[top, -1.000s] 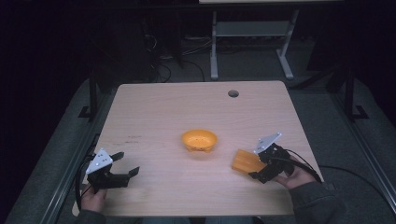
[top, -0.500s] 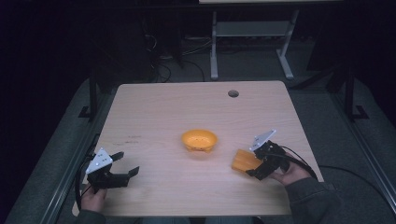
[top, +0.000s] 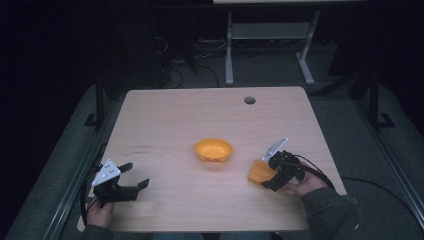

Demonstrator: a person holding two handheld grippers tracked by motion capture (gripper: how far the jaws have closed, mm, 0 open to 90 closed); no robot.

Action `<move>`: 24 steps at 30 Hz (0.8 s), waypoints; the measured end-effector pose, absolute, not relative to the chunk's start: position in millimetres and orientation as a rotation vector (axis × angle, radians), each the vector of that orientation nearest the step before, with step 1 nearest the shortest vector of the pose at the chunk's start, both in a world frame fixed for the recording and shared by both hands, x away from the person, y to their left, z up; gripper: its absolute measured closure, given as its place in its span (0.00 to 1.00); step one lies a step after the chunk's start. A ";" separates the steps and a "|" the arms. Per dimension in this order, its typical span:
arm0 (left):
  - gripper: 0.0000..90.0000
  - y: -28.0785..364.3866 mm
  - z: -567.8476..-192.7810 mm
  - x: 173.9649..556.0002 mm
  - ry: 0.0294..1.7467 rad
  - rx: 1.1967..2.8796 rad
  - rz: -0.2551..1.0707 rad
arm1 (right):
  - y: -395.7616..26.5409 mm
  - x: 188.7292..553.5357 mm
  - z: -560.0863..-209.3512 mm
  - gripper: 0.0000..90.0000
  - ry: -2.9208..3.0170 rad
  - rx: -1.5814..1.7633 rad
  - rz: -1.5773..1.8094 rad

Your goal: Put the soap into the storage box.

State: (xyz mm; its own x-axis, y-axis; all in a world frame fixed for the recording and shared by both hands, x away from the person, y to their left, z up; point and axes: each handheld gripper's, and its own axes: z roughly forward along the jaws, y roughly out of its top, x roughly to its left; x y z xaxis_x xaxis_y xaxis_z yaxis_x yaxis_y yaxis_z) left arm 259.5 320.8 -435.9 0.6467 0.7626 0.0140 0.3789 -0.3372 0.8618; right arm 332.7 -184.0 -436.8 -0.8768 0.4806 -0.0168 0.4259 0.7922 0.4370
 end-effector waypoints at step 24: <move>0.16 321.3 -435.0 258.9 0.892 1.949 0.533 | -174.8 340.8 -449.4 0.22 2.911 0.667 0.570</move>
State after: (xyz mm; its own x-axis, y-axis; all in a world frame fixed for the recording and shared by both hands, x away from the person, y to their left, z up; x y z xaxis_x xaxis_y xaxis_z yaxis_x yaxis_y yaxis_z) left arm 258.9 321.3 -435.0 0.6471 0.7623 0.0150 0.3745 -0.3350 0.8646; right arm 340.8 -174.8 -449.4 -0.8989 0.4379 -0.0149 0.3999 0.8338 0.3806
